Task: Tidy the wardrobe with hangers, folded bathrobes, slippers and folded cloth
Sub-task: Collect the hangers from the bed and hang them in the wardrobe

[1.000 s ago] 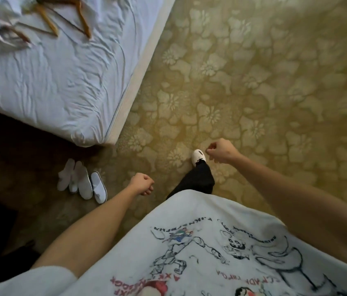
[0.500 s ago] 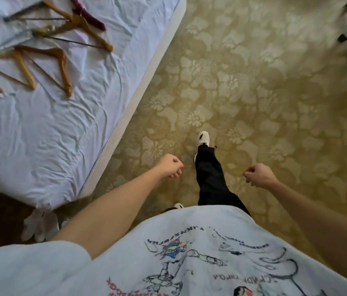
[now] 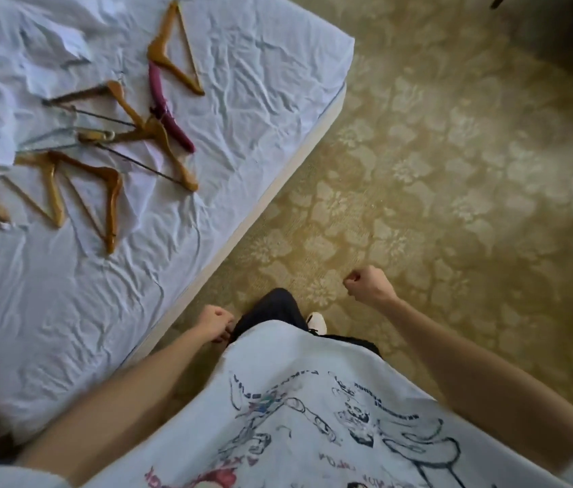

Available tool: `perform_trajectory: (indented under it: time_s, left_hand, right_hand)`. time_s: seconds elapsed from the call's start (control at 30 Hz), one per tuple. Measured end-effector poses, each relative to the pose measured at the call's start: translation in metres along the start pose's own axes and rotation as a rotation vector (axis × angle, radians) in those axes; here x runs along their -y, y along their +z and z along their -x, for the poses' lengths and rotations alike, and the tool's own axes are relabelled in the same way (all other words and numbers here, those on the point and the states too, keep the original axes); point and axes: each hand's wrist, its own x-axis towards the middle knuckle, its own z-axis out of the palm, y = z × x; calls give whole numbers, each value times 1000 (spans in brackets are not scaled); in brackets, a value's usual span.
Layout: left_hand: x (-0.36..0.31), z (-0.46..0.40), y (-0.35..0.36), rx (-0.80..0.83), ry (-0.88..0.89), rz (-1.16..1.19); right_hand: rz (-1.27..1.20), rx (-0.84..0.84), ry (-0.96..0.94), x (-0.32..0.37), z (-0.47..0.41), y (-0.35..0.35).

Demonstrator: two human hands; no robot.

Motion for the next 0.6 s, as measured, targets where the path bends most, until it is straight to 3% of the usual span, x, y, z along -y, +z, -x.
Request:
perform_trajectory:
  time_s: [0.27,0.6]
  left_hand:
    - [-73,-87,-75,-35,-53,145]
    - [-251,-187,-193,-69,-37,444]
  right_hand:
    - [202,149,-287,197,-147,-62]
    - [327,105,-182,291,-313,-215]
